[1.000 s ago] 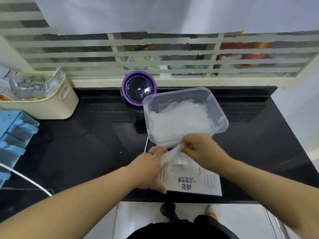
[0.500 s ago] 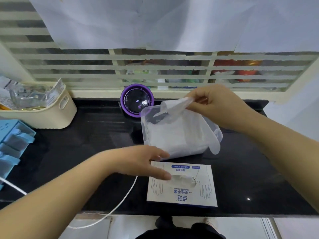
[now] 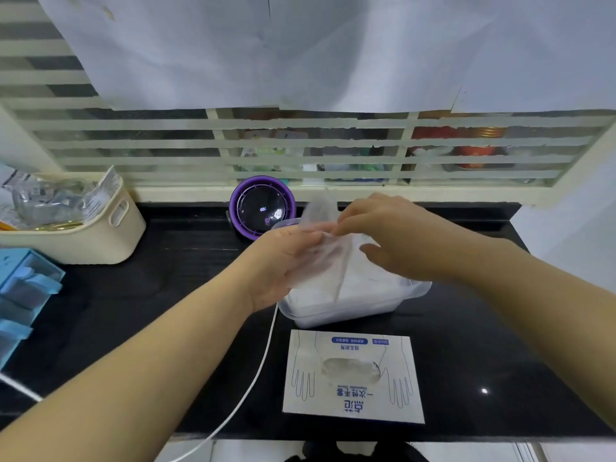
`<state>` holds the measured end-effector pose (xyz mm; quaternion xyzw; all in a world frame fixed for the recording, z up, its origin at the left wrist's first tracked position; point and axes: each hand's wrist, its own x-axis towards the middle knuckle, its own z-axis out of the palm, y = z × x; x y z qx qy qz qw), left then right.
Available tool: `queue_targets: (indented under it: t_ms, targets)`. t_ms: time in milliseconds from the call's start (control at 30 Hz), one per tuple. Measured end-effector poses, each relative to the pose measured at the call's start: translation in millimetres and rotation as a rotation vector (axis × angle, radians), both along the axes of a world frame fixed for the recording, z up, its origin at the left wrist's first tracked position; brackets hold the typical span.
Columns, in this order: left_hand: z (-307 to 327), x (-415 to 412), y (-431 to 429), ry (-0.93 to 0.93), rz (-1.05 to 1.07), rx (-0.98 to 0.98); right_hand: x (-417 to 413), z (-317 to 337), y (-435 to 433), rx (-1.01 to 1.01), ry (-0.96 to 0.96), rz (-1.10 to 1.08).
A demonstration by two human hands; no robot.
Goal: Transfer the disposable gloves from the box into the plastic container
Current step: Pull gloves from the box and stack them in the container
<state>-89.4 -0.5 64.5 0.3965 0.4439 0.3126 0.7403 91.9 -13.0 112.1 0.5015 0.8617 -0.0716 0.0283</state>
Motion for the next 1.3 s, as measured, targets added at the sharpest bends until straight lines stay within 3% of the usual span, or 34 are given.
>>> queue_targets:
  t_ms: [233, 500, 600, 667, 767, 800, 867, 933, 1000, 1133, 1300]
  targets:
    - [-27, 8, 29, 0.089, 0.244, -0.21, -2, -23, 21, -0.023, 0.201, -0.116]
    - [-49, 14, 39, 0.185, 0.201, -0.267, -5, -114, 48, -0.322, -0.095, -0.058]
    - [-46, 5, 40, 0.505, 0.085, -0.005, -3, -132, 52, -0.443, -0.103, -0.063]
    - [-41, 0, 38, 0.782, 0.047, 0.307, -2, -136, 57, -0.483, -0.094, -0.074]
    - [-31, 2, 32, 0.949, 0.147, 0.916, 0, -137, 63, -0.501, -0.124, -0.065]
    - [-31, 7, 32, 0.973, 0.083, 1.099, 0, -138, 64, -0.501, -0.135, -0.062]
    - [-40, 19, 40, 1.078, -0.305, 1.278, 1, -139, 64, -0.499, -0.149, -0.061]
    - [-60, 28, 51, 1.329, -0.738, 1.087, 4, -138, 64, -0.485, -0.166, -0.067]
    - [-79, 30, 60, 1.497, -0.949, 0.962, 8, -134, 64, -0.476, -0.206, -0.078]
    - [-102, 32, 67, 1.561, -1.038, 0.81, 18, -123, 68, -0.435, -0.323, -0.088]
    - [-105, 44, 70, 1.509, -1.072, 0.664, 9, -120, 72, 0.063, -0.172, -0.078]
